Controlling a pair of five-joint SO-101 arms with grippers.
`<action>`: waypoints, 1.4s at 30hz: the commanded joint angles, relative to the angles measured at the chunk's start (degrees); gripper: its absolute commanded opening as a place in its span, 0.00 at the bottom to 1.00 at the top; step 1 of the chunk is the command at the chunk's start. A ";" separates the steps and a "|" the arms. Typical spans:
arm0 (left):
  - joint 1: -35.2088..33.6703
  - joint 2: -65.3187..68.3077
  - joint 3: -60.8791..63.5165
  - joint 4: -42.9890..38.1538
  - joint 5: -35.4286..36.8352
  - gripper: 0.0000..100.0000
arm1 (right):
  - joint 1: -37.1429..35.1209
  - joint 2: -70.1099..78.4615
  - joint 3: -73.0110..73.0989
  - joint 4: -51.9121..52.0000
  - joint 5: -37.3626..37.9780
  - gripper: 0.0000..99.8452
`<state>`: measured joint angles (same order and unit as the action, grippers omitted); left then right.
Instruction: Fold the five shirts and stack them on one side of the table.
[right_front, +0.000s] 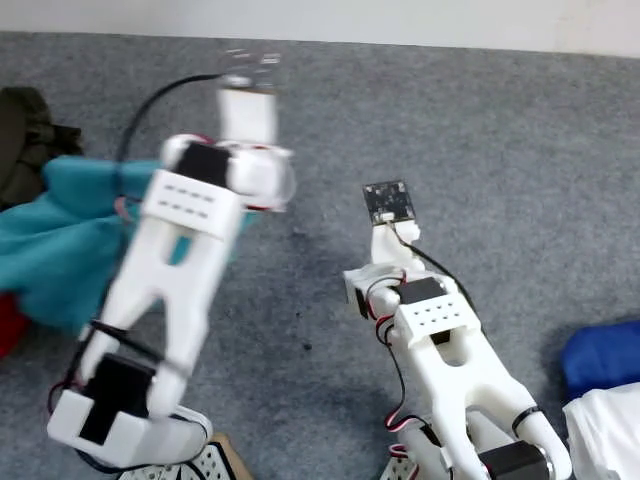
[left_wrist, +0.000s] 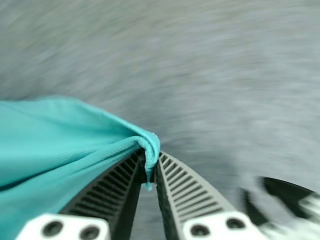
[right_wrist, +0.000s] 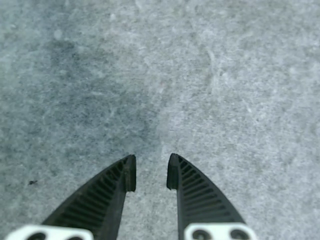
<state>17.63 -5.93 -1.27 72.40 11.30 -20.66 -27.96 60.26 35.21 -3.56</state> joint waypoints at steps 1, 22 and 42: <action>11.12 -0.92 -8.13 2.46 1.67 0.01 | 0.84 -2.07 -0.84 -0.92 -0.53 0.12; -1.36 -5.85 -18.33 20.13 -0.35 0.33 | 4.62 -2.15 -1.71 -0.66 -6.24 0.12; -41.27 -26.24 33.01 1.76 -12.04 0.33 | 7.34 -2.15 -2.86 -0.75 -6.42 0.12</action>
<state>-20.09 -30.37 23.69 81.54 -0.40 -13.71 -27.96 60.26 35.21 -9.27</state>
